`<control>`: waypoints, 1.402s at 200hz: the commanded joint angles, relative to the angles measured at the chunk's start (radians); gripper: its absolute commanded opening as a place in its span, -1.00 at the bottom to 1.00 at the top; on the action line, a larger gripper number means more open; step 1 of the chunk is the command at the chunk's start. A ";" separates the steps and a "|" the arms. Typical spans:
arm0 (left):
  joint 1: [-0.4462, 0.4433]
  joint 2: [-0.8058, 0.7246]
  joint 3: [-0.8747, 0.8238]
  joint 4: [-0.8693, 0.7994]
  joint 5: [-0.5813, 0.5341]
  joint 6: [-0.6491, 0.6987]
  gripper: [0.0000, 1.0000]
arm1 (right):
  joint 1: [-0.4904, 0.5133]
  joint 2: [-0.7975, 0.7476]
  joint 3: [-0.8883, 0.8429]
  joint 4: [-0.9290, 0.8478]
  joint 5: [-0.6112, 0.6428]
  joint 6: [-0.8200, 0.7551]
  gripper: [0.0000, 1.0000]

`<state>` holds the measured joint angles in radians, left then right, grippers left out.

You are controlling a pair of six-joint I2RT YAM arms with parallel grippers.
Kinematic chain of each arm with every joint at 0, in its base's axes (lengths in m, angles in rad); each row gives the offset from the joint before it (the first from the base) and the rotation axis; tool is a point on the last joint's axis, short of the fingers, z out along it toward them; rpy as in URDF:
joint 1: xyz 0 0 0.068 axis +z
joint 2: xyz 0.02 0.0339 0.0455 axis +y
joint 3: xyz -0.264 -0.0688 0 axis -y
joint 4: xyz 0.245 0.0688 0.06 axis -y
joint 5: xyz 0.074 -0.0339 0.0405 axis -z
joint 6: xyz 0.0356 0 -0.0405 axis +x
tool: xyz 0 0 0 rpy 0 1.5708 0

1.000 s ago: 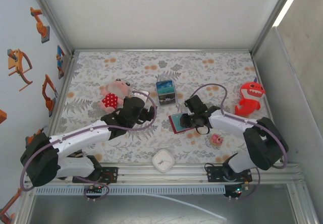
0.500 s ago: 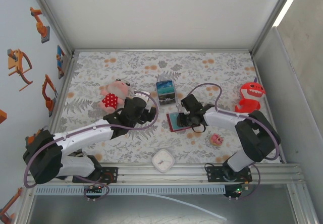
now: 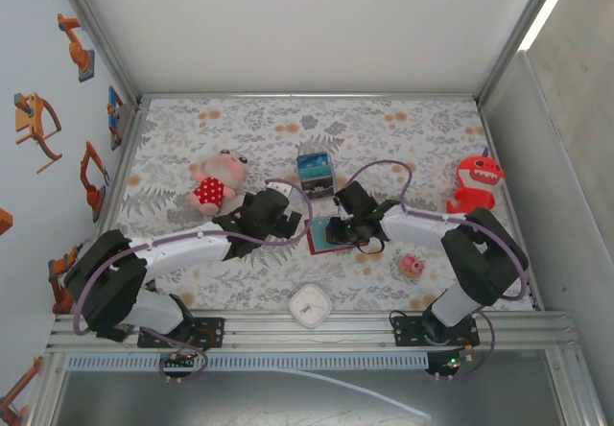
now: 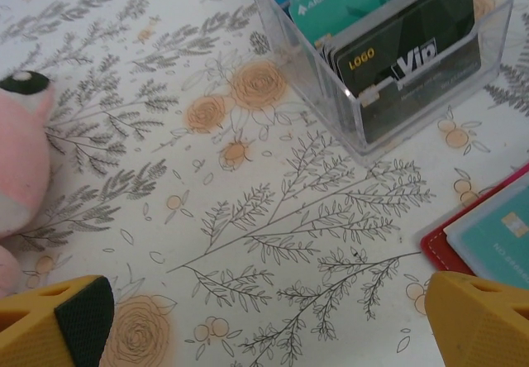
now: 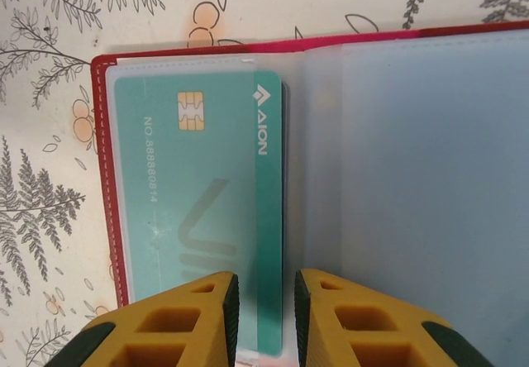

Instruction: Take the credit cards out of the card holder

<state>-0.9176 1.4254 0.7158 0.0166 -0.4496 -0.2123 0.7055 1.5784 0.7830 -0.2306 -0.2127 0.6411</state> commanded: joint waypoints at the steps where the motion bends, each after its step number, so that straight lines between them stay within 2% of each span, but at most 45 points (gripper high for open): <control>1: -0.018 0.032 0.002 0.052 0.046 0.015 0.94 | 0.003 -0.045 -0.005 -0.030 0.011 0.026 -0.49; 40: -0.027 0.102 -0.008 0.158 0.126 -0.004 0.94 | -0.014 -0.048 0.022 -0.041 -0.003 0.021 -0.53; 72: -0.041 0.167 0.008 0.181 0.131 -0.002 0.94 | -0.028 -0.015 0.046 -0.041 -0.016 0.013 -0.55; 197: -0.090 0.291 0.081 0.091 0.044 0.037 0.94 | -0.040 0.064 0.067 -0.039 -0.027 0.000 -0.47; 280: -0.102 0.299 0.093 0.041 0.016 0.033 0.94 | -0.054 0.000 0.012 -0.020 -0.015 0.021 -0.46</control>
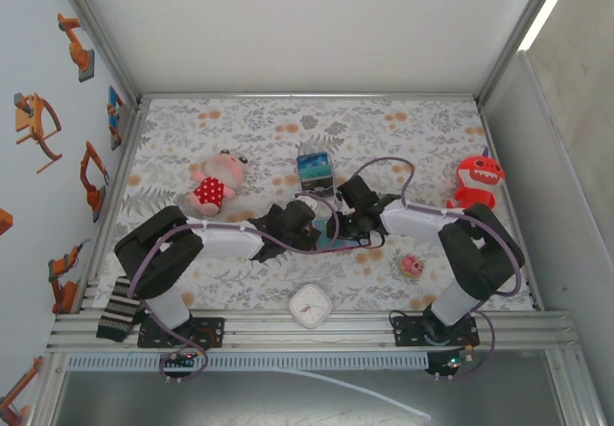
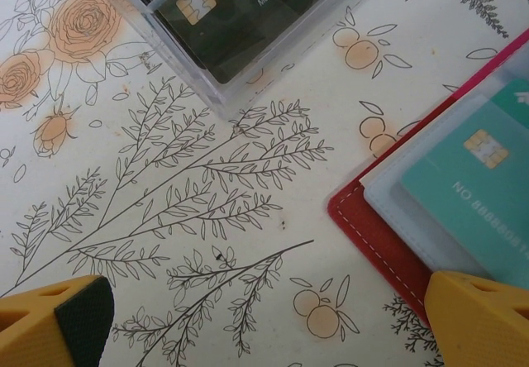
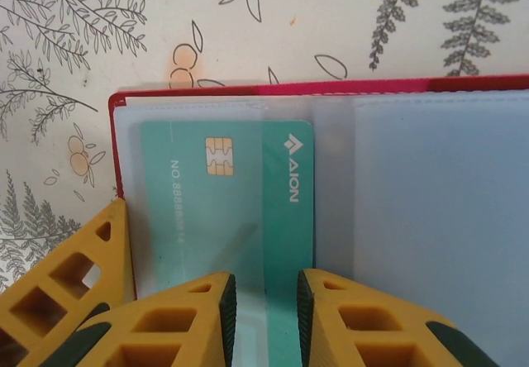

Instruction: Take the credit cards out of the card holder

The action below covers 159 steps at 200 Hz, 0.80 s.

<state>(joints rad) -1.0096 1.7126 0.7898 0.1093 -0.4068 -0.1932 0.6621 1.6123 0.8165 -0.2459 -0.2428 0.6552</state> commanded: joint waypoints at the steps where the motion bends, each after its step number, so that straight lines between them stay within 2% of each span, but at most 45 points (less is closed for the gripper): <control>1: -0.010 0.012 0.019 -0.051 -0.028 0.014 0.94 | -0.010 -0.036 -0.023 -0.005 0.016 0.007 -0.46; 60: -0.018 0.018 0.032 -0.066 -0.039 0.015 0.94 | -0.017 -0.046 -0.052 0.010 0.023 0.013 -0.46; 113: -0.021 0.017 0.037 -0.072 -0.045 0.016 0.94 | -0.022 0.006 -0.063 0.028 0.010 0.019 -0.45; 159: -0.025 0.021 0.046 -0.083 -0.049 0.018 0.94 | -0.022 0.010 -0.092 0.118 -0.096 0.043 -0.45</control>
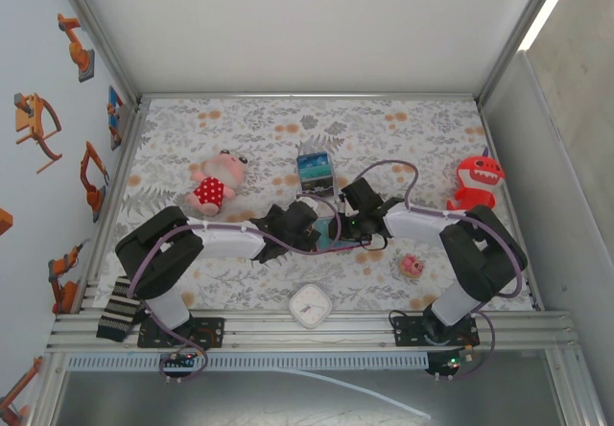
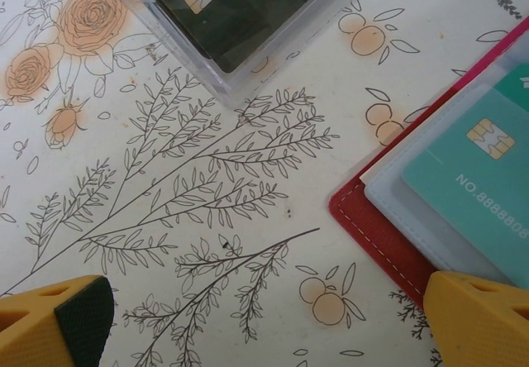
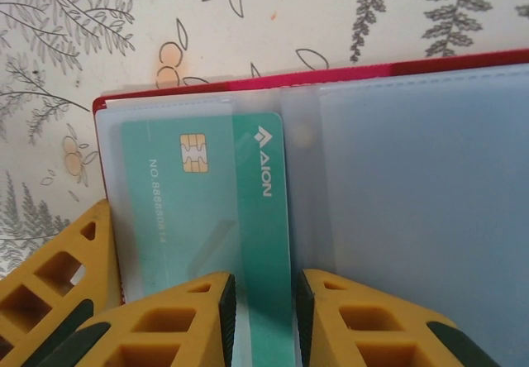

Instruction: Take the credit cards out of the card holder

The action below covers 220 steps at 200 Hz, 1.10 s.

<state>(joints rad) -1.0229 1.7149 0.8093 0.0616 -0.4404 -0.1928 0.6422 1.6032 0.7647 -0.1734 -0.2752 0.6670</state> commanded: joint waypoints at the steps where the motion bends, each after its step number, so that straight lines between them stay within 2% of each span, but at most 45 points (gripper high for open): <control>1: -0.012 0.020 0.027 -0.035 -0.015 0.018 0.94 | -0.003 0.017 -0.042 0.049 -0.067 0.033 -0.46; 54: -0.027 0.014 0.045 -0.101 -0.037 0.009 0.94 | -0.042 -0.080 -0.114 0.191 -0.190 0.076 -0.55; 92: -0.035 0.012 0.049 -0.132 -0.045 -0.004 0.94 | -0.069 -0.080 -0.173 0.336 -0.275 0.125 -0.60; 156: -0.043 0.018 0.054 -0.147 -0.054 -0.014 0.94 | -0.082 -0.046 -0.198 0.413 -0.298 0.147 -0.93; 173: -0.043 0.018 0.053 -0.148 -0.056 -0.014 0.94 | -0.087 -0.043 -0.204 0.426 -0.306 0.148 -0.93; 198: -0.043 0.020 0.055 -0.147 -0.058 -0.013 0.94 | -0.088 -0.026 -0.207 0.460 -0.332 0.158 -0.78; 220: -0.042 0.020 0.057 -0.146 -0.059 -0.010 0.94 | -0.088 0.001 -0.218 0.521 -0.364 0.179 -0.75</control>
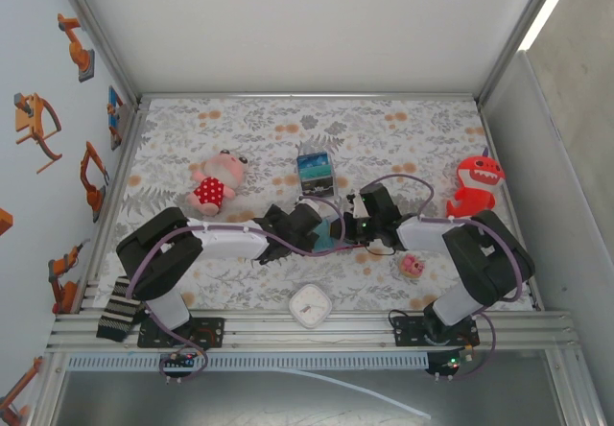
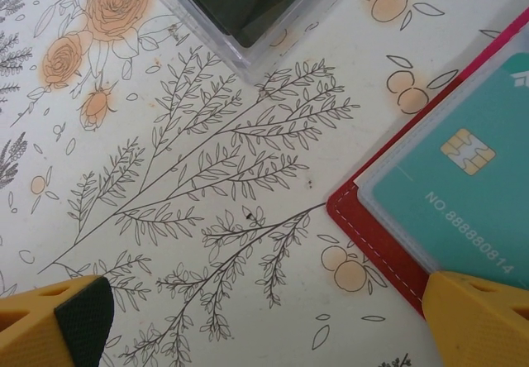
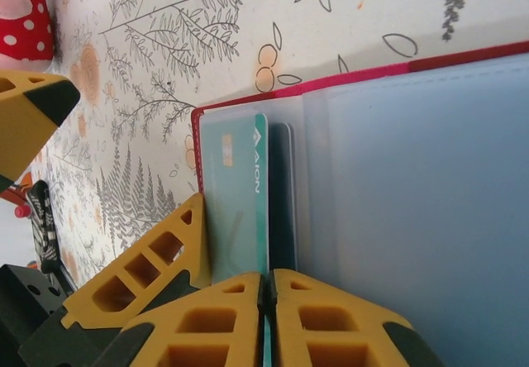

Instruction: Take the credit cards out of the card holder

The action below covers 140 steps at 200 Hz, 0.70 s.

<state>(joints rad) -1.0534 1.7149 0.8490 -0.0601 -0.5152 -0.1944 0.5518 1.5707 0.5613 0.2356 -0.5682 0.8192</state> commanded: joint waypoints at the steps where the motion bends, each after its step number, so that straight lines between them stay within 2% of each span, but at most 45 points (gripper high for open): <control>1: -0.012 0.019 0.018 -0.025 0.017 -0.008 0.94 | 0.002 0.035 -0.015 0.115 -0.073 0.027 -0.75; 37: -0.014 0.019 0.020 -0.027 0.016 -0.008 0.94 | 0.002 0.070 -0.020 0.164 -0.087 0.044 -0.73; 81: -0.016 0.015 0.022 -0.036 0.004 -0.012 0.94 | -0.001 0.050 -0.023 0.151 -0.063 0.039 -0.90; 140: -0.015 0.018 0.019 -0.048 -0.014 -0.022 0.94 | -0.004 -0.035 0.017 -0.101 0.065 -0.062 -1.00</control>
<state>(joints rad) -1.0542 1.7149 0.8513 -0.0753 -0.5495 -0.1978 0.5465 1.5864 0.5453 0.2741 -0.5816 0.8246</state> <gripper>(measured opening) 0.970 0.047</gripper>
